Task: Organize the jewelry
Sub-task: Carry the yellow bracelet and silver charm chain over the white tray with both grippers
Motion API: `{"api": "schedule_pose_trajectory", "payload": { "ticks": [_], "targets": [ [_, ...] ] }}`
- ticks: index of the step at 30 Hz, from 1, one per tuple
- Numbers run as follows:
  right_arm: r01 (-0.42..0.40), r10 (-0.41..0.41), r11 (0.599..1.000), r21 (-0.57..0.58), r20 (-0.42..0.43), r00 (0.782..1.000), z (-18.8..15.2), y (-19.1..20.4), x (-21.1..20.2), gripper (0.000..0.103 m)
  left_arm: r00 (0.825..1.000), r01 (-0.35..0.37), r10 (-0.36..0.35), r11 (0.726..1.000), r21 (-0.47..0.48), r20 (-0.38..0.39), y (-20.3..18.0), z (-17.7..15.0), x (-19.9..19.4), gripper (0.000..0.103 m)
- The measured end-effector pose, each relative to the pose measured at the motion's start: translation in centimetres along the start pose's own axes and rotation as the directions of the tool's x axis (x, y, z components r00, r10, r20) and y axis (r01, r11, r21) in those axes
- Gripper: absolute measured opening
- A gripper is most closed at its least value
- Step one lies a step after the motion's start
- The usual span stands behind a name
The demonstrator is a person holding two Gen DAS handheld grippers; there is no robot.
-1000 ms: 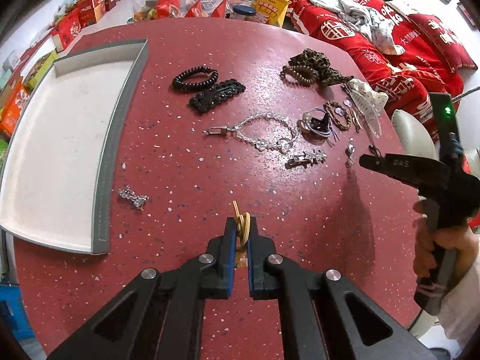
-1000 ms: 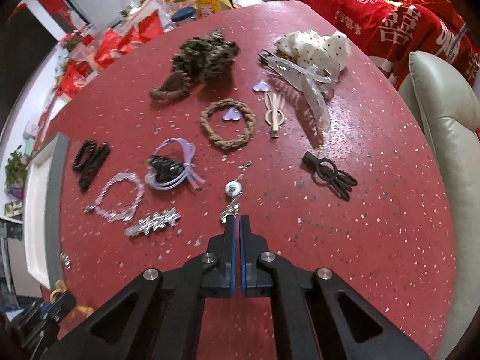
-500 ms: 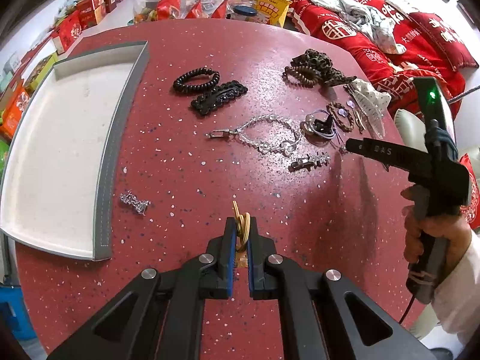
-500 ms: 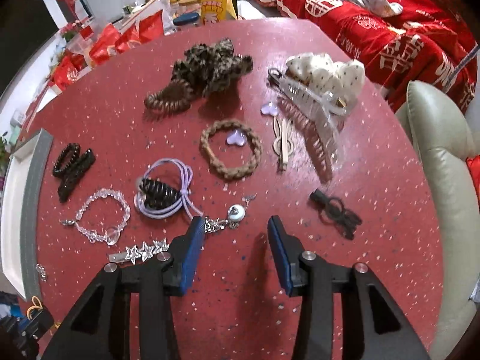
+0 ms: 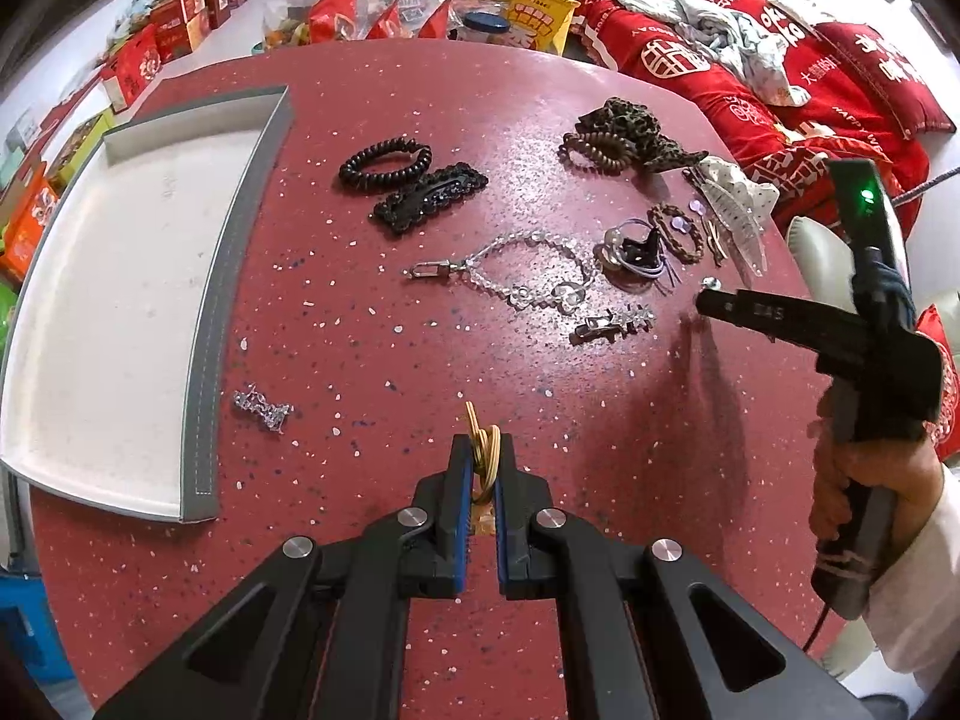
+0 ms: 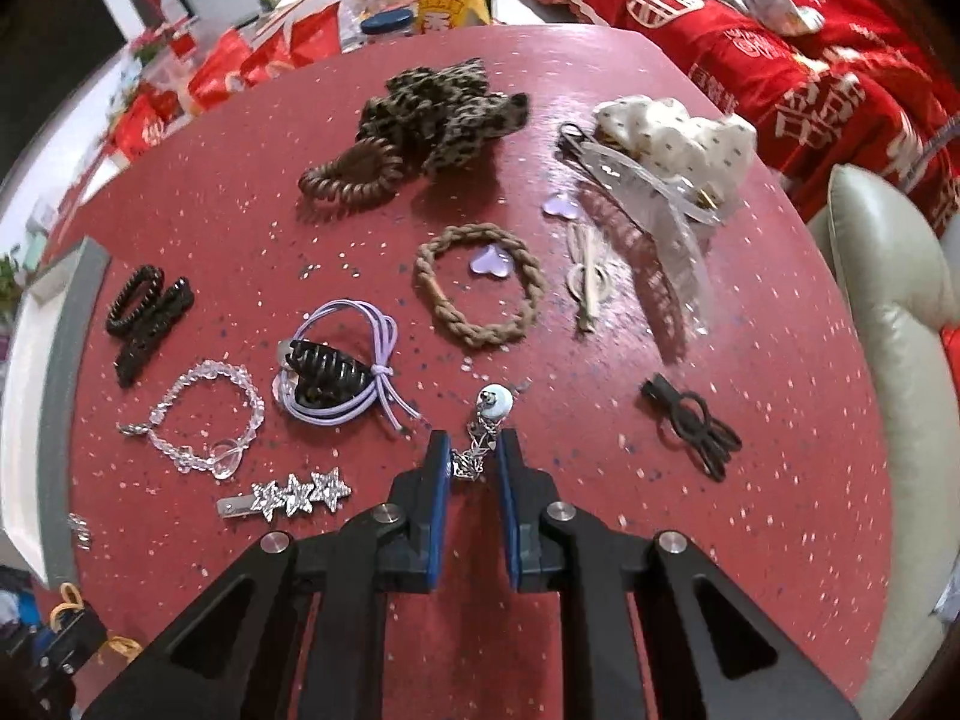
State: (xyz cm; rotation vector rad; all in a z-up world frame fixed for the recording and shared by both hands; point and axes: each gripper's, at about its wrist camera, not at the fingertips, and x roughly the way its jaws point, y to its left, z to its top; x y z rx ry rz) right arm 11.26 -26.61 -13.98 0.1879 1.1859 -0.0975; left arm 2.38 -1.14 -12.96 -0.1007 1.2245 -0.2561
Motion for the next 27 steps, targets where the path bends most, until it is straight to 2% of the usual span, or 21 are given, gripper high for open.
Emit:
{"api": "schedule_pose_trajectory", "payload": {
  "ticks": [5,11,19,27],
  "targets": [
    [-0.046,0.046,0.998,0.046,-0.003,0.999,-0.9,-1.2,-1.5,0.016,1.0,0.004,-0.004,1.0,0.002,0.006,-0.1,0.1,-0.5,0.008],
    [-0.098,0.098,0.994,0.049,0.009,0.995,-1.6,-0.9,-4.4,0.016,0.999,0.019,-0.019,1.0,-0.006,0.035,0.4,0.7,-2.2,0.007],
    [-0.201,0.201,0.98,-0.001,0.034,0.979,-1.0,3.9,-7.4,0.016,0.997,0.015,-0.011,0.999,-0.05,0.076,3.6,1.4,-4.9,0.008],
    [-0.321,0.326,0.942,-0.101,0.038,0.945,1.0,11.7,-8.8,0.016,0.991,-0.032,0.046,0.994,-0.108,0.128,9.5,2.8,-7.8,0.008]
  ]
}}
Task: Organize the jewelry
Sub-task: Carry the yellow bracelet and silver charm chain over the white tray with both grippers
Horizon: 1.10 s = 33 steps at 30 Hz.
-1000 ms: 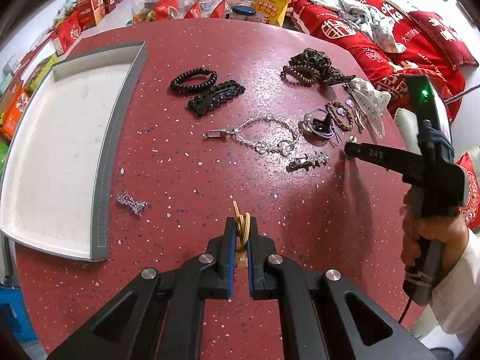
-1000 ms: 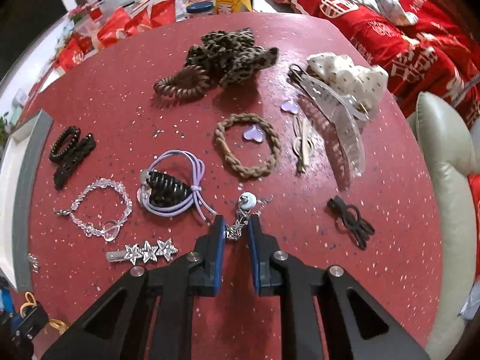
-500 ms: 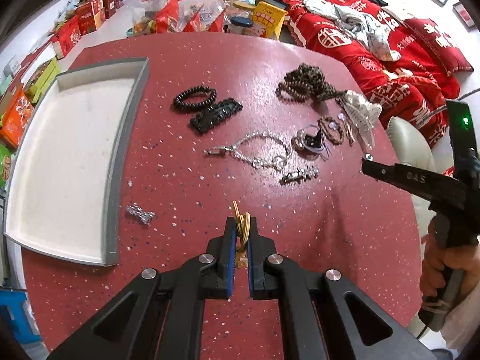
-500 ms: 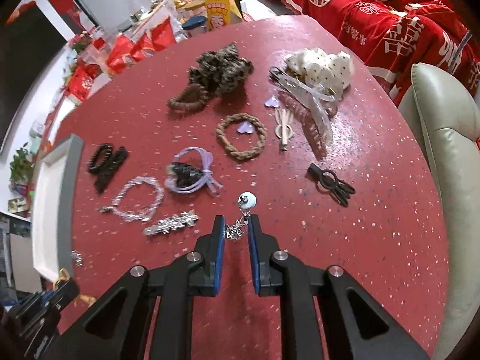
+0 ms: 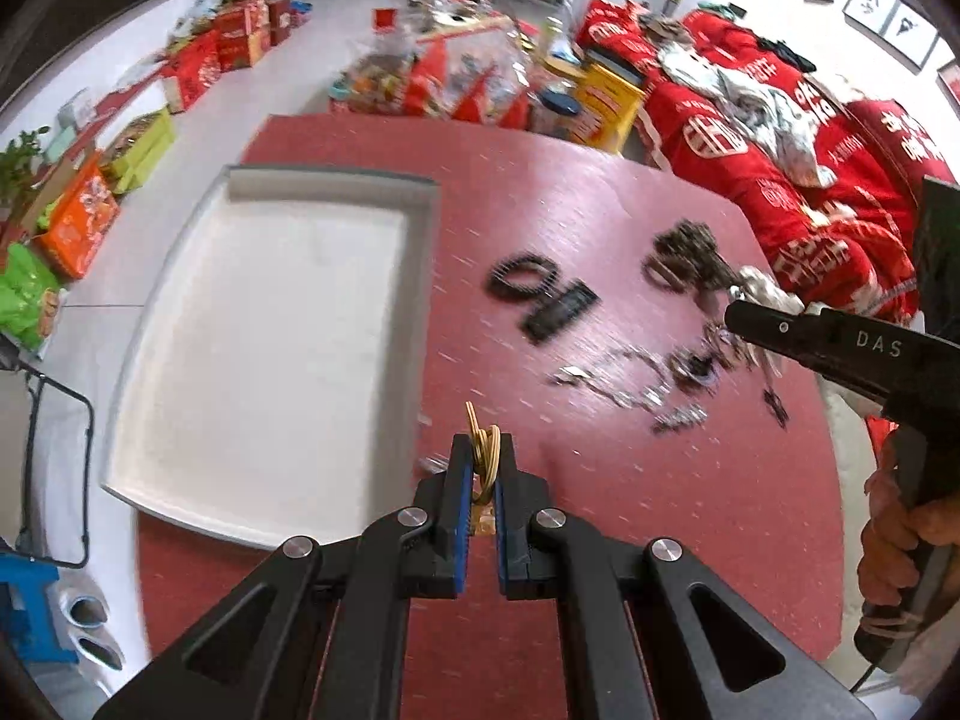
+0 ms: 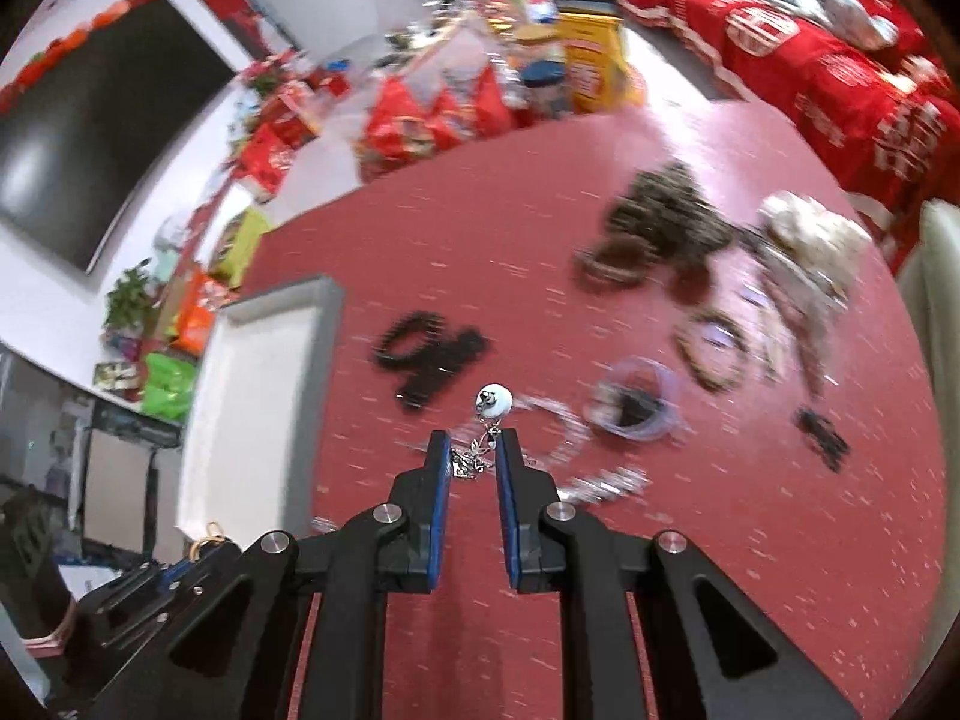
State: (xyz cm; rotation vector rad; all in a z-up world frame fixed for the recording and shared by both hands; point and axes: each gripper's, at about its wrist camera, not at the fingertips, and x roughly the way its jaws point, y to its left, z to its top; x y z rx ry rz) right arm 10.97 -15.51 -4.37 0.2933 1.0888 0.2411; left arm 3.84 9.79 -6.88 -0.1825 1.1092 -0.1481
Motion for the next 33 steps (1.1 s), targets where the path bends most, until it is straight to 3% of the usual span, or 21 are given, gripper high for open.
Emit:
{"api": "schedule_pose_trajectory", "payload": {
  "ticks": [10,17,26,33],
  "targets": [
    [-0.141,0.138,0.982,-0.123,-0.03,0.99,4.5,10.4,5.2,0.016,0.99,-0.102,0.105,0.994,-0.033,0.089,7.5,5.6,0.3,0.008],
    [-0.182,0.172,0.969,-0.166,-0.071,0.983,6.9,15.6,9.7,0.016,0.981,-0.157,0.161,0.987,-0.048,0.11,10.8,9.9,4.2,0.008],
    [-0.148,0.13,0.981,-0.125,-0.142,0.981,6.8,16.2,16.9,0.016,0.978,-0.198,0.202,0.977,-0.084,0.043,13.6,11.5,10.8,0.008],
    [-0.087,0.064,0.989,-0.12,-0.185,0.981,5.3,15.3,21.0,0.016,0.966,-0.256,0.257,0.965,-0.064,0.017,13.8,10.9,13.1,0.008]
  ]
}}
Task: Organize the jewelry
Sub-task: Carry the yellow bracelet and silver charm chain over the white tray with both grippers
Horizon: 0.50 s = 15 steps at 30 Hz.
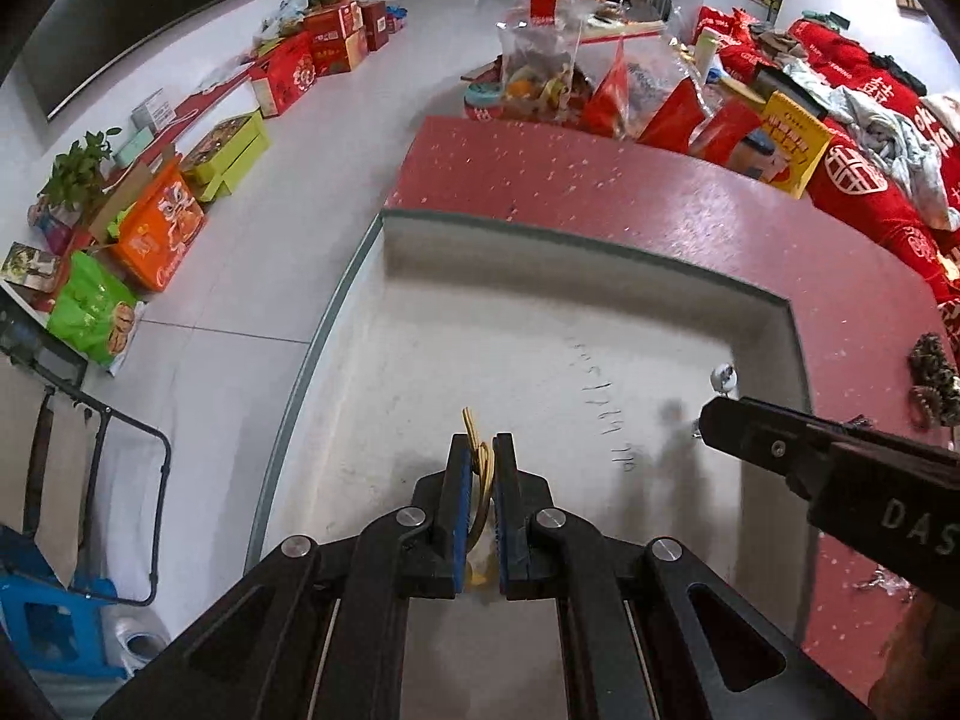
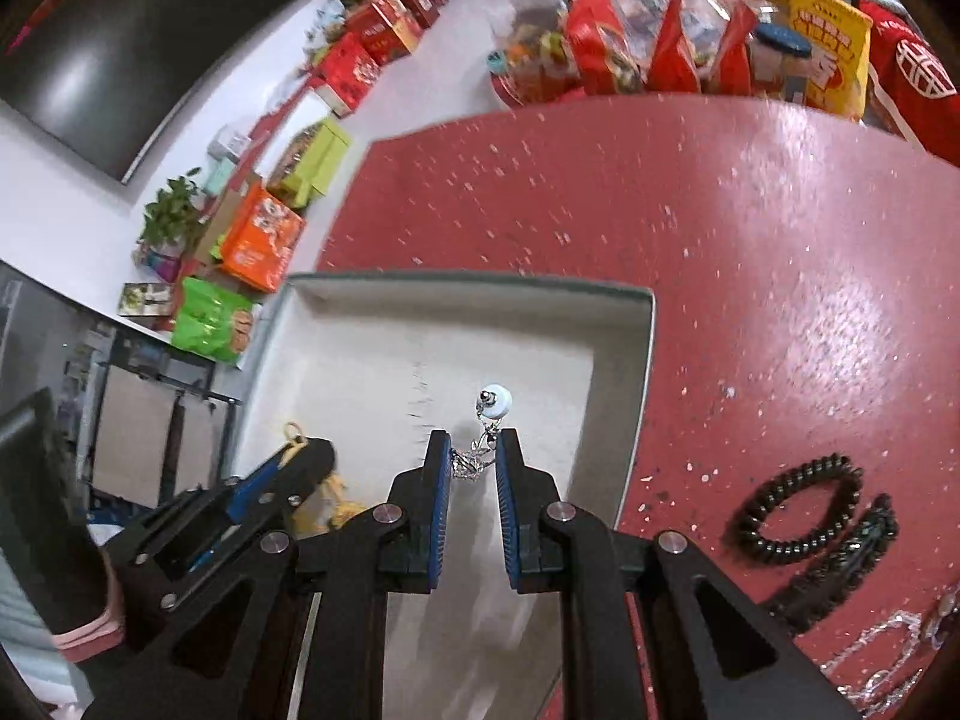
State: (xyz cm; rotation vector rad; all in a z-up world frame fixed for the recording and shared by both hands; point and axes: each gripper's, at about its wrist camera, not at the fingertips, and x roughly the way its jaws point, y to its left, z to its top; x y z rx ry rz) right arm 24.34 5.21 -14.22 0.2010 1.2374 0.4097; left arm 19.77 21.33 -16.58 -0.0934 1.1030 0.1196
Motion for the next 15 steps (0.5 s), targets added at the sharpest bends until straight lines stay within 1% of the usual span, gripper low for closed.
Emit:
{"api": "schedule_pose_trajectory", "payload": {
  "ticks": [3,4,8,12,15],
  "targets": [
    [0.02,-0.019,1.0,0.01,-0.024,1.0,-0.2,-0.5,1.2,0.016,1.0,-0.017,0.017,1.0,-0.005,-0.013,0.1,-0.1,0.8,0.008],
    [0.023,-0.023,1.0,0.003,-0.014,1.0,-0.1,-0.5,1.3,0.016,1.0,-0.019,0.019,1.0,-0.004,-0.003,0.1,-0.2,0.6,0.008],
    [0.038,-0.039,0.999,-0.025,-0.024,0.999,0.0,-0.1,1.8,0.016,0.999,-0.044,0.044,0.999,0.024,-0.006,-0.4,-0.2,0.5,0.008],
    [0.017,-0.017,1.0,0.004,-0.037,0.999,0.3,-0.6,1.5,0.017,0.998,-0.052,0.052,0.999,0.012,-0.022,-0.1,-0.2,0.4,0.008],
    [-0.008,0.008,1.0,0.018,-0.017,1.0,0.7,-1.0,0.6,0.017,0.998,-0.058,0.058,0.998,-0.006,-0.021,0.2,-0.2,0.1,0.008]
  ]
}}
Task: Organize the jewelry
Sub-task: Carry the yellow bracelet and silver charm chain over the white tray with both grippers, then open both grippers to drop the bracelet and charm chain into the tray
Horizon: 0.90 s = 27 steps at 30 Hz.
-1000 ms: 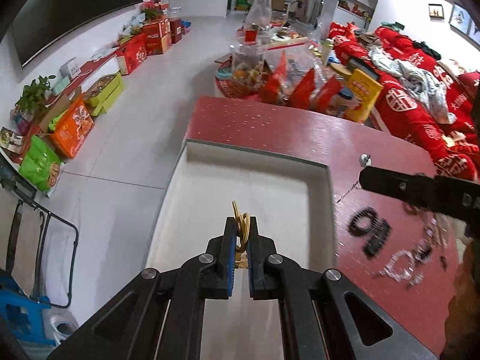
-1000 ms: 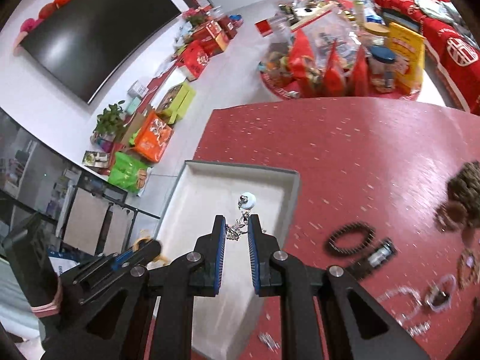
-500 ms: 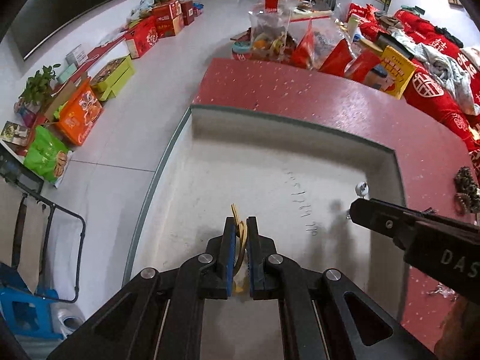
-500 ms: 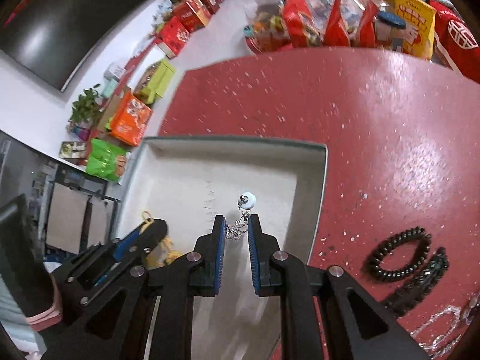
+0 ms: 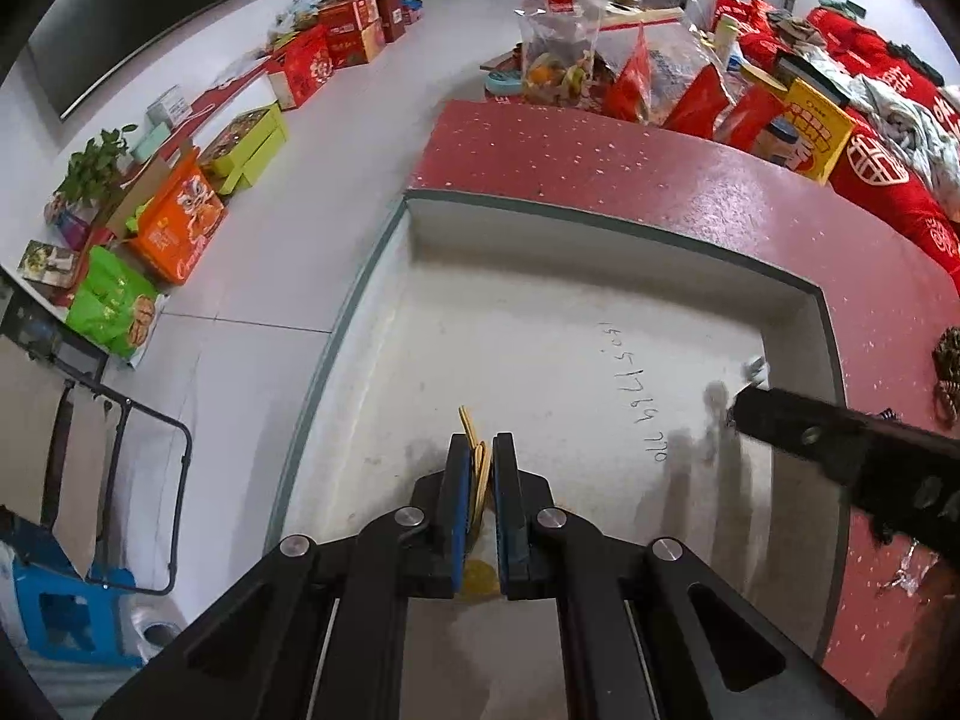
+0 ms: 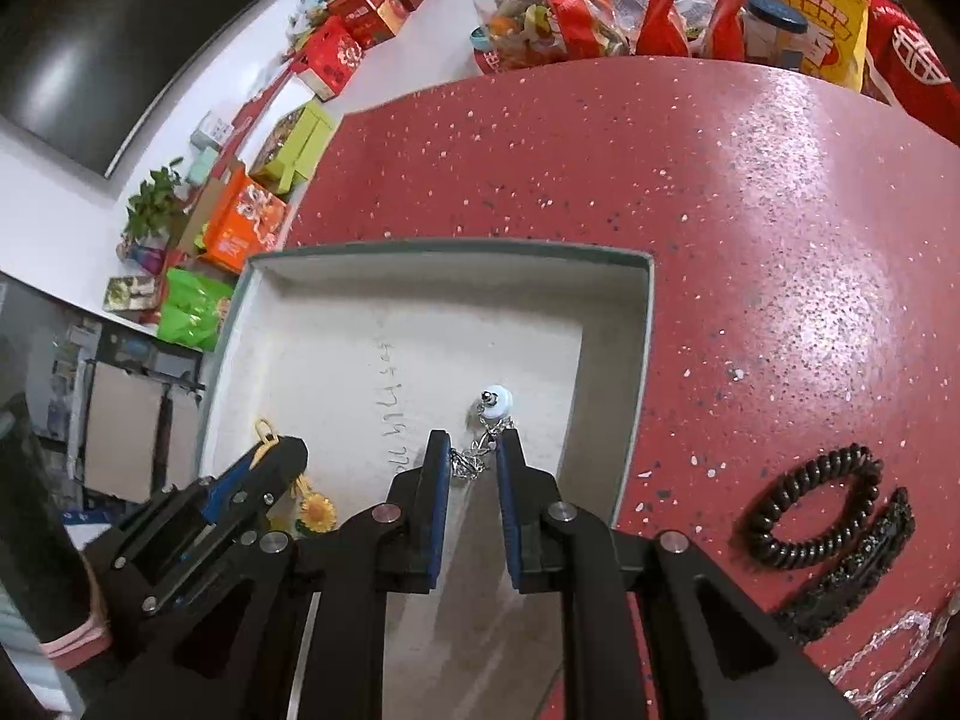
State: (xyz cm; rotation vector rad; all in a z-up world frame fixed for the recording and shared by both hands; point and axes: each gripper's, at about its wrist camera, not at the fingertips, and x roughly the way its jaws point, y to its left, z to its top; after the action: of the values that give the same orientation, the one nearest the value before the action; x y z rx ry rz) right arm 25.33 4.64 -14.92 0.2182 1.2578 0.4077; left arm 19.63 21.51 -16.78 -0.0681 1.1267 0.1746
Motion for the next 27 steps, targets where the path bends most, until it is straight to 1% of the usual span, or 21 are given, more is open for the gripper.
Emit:
{"api": "schedule_pose_trajectory", "payload": {
  "ticks": [2,3,4,5,7,10,12,15,17,19,22,23,24,27],
  "targets": [
    [-0.02,0.02,1.0,-0.001,0.02,1.0,0.3,-0.4,-1.1,0.019,1.0,-0.003,0.003,1.0,-0.005,0.003,-0.1,0.1,-0.3,0.008],
    [-0.026,0.026,1.0,0.0,0.028,0.999,0.3,-0.5,-1.6,0.02,1.0,-0.003,0.003,1.0,-0.003,0.007,0.0,0.1,-0.5,0.019],
    [-0.033,0.033,0.999,0.002,0.036,0.999,0.3,-0.6,-2.1,0.027,1.0,-0.007,0.007,1.0,0.002,0.012,0.0,0.2,-0.7,0.042],
    [-0.04,0.04,0.999,0.004,0.041,0.998,0.4,-0.7,-2.6,0.037,1.0,-0.018,0.018,1.0,0.002,0.019,0.0,0.1,-1.0,0.102],
    [-0.052,0.052,0.999,0.007,0.052,0.997,0.5,-0.9,-3.5,0.05,0.994,-0.064,0.065,0.998,-0.014,0.09,0.1,0.0,-2.1,0.102],
    [-0.06,0.059,0.998,0.012,0.067,0.996,0.4,-1.3,-4.8,0.055,0.997,-0.054,0.053,0.999,0.008,0.059,-0.1,-0.2,-2.2,0.102],
    [-0.066,0.064,0.998,0.025,0.076,0.995,0.3,-1.6,-5.8,0.059,0.996,-0.061,0.061,0.998,0.014,0.061,-0.2,-0.4,-2.6,0.102],
    [-0.061,0.058,0.997,0.039,0.092,0.994,-0.2,-2.6,-7.2,0.067,0.997,-0.05,0.049,0.999,0.021,0.058,-0.4,-0.9,-3.4,0.102],
    [-0.052,0.047,0.998,0.045,0.099,0.994,-0.8,-2.9,-8.0,0.074,0.998,-0.038,0.037,0.999,0.026,0.05,-0.7,-1.5,-4.1,0.102],
    [-0.042,0.035,0.997,0.06,0.108,0.994,-1.5,-3.9,-9.0,0.077,0.999,-0.029,0.027,0.999,0.031,0.041,-1.1,-2.1,-4.9,0.102],
    [-0.025,0.016,0.996,0.089,0.108,0.994,-2.7,-5.3,-10.1,0.079,1.0,-0.001,0.001,0.999,0.052,0.013,-1.8,-3.1,-5.8,0.102],
    [-0.019,0.008,0.995,0.103,0.108,0.994,-3.3,-6.0,-10.6,0.083,1.0,0.009,-0.01,0.998,0.06,0.005,-2.1,-3.6,-6.1,0.102],
    [-0.015,0.003,0.994,0.111,0.108,0.994,-3.8,-6.4,-10.9,0.085,1.0,0.009,-0.01,0.998,0.064,0.005,-2.4,-4.1,-6.6,0.102],
    [0.004,-0.019,0.991,0.137,0.107,0.994,-5.6,-8.1,-12.1,0.085,1.0,0.028,-0.028,0.997,0.076,-0.006,-3.9,-5.7,-7.8,0.102]
  ]
}}
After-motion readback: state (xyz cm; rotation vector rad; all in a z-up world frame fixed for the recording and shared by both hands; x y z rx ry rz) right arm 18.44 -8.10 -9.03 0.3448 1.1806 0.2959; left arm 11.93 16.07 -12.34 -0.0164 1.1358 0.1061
